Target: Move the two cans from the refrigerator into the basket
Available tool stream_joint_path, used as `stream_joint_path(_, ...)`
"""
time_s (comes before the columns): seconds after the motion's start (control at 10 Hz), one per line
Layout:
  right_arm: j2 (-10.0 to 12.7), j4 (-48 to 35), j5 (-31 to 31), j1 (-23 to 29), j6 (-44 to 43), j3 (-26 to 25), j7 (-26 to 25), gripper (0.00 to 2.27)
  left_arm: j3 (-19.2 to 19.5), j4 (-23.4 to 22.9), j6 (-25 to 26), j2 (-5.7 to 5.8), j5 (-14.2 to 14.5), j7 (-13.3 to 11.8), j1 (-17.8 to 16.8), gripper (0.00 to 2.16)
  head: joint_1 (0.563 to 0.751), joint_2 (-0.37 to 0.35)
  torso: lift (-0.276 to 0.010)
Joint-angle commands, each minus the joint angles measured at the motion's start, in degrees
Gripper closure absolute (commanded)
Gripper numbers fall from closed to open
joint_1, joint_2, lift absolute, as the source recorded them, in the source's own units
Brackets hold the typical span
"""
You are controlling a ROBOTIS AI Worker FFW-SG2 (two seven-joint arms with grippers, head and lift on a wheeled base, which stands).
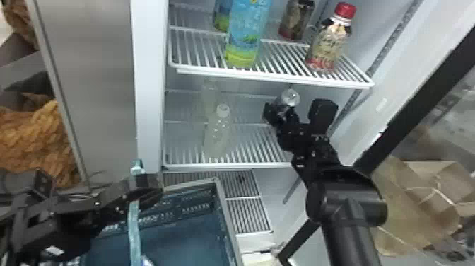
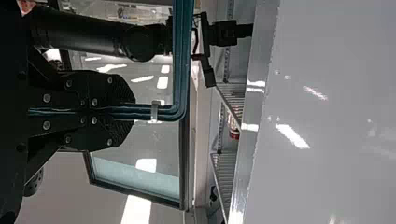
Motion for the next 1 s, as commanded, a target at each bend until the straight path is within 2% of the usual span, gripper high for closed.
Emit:
stream_joint_path(0.0, -0.16, -4.82, -1.86, 3.33, 1.97, 0.44, 0.00, 1.28, 0.02, 0.00, 0.00, 0.00, 0.01, 0.00, 0.00, 1.20, 0.695, -0.314, -0.218)
stream_joint_path(0.4, -0.43, -15.37, -4.83, 10.22, 6.33, 0.56, 0.00, 1.28, 0.14, 0.00, 0.00, 0.00, 0.01, 0.00, 0.28, 1.20, 0.695, -0.299, -0.218)
stream_joint_path(0.9, -0.52, -28.59, -7.45, 20.91, 11.53, -2.41, 0.00, 1.28, 0.25, 0.00, 0.00, 0.09, 0.01, -0.09, 0.56, 1.20, 0.695, -0.311, -0.218)
